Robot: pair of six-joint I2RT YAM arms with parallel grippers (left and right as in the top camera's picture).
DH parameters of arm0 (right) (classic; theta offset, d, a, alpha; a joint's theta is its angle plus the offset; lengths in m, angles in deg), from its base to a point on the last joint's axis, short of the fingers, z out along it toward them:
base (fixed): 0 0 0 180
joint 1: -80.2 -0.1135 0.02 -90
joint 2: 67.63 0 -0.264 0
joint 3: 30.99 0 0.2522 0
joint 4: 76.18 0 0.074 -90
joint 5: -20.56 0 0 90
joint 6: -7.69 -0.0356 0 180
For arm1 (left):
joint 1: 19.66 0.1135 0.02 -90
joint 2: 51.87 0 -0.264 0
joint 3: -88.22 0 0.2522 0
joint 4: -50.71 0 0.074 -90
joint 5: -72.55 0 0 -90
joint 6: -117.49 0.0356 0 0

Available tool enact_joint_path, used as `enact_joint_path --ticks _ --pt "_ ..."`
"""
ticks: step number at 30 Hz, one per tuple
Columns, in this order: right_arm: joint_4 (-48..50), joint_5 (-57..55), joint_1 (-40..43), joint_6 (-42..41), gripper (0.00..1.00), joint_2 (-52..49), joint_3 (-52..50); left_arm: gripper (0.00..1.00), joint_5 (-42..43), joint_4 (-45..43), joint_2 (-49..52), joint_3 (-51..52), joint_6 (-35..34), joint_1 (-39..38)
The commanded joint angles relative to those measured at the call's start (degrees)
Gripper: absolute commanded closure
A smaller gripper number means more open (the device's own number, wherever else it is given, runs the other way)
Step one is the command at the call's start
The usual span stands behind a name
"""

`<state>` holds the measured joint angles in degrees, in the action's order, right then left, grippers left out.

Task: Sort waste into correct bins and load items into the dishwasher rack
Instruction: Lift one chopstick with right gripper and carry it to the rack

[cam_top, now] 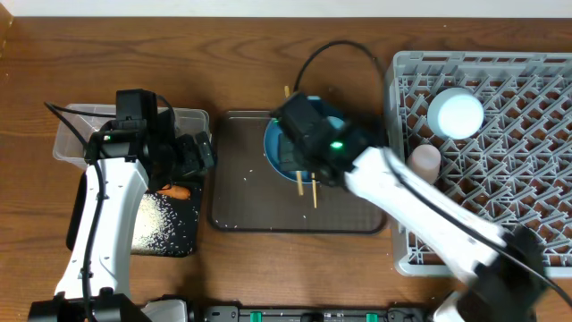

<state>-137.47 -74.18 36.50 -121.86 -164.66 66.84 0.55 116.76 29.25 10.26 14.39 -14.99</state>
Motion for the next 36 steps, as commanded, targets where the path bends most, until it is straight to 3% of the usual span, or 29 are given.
enact_joint_path --ticks 1,8,15,25,36 --pt "-4.0 -1.1 2.6 5.8 0.99 6.2 1.3 0.01 -0.5 0.2 0.1 0.2 -0.1 0.2" --pt "-19.0 -1.3 10.3 12.0 0.99 13.5 1.3 0.01 -0.5 0.2 0.1 0.2 -0.1 0.2" --pt "-31.5 -1.3 18.6 18.3 0.99 13.9 0.8 0.01 -0.5 0.2 0.1 0.2 -0.1 0.1" --pt "-35.7 -7.6 26.6 20.4 0.99 13.9 0.3 0.01 -0.5 0.2 0.1 0.2 -0.1 0.1" --pt "-37.9 -6.6 34.7 27.0 0.99 13.9 0.2 0.01 -0.5 0.2 0.1 0.2 -0.1 0.1"
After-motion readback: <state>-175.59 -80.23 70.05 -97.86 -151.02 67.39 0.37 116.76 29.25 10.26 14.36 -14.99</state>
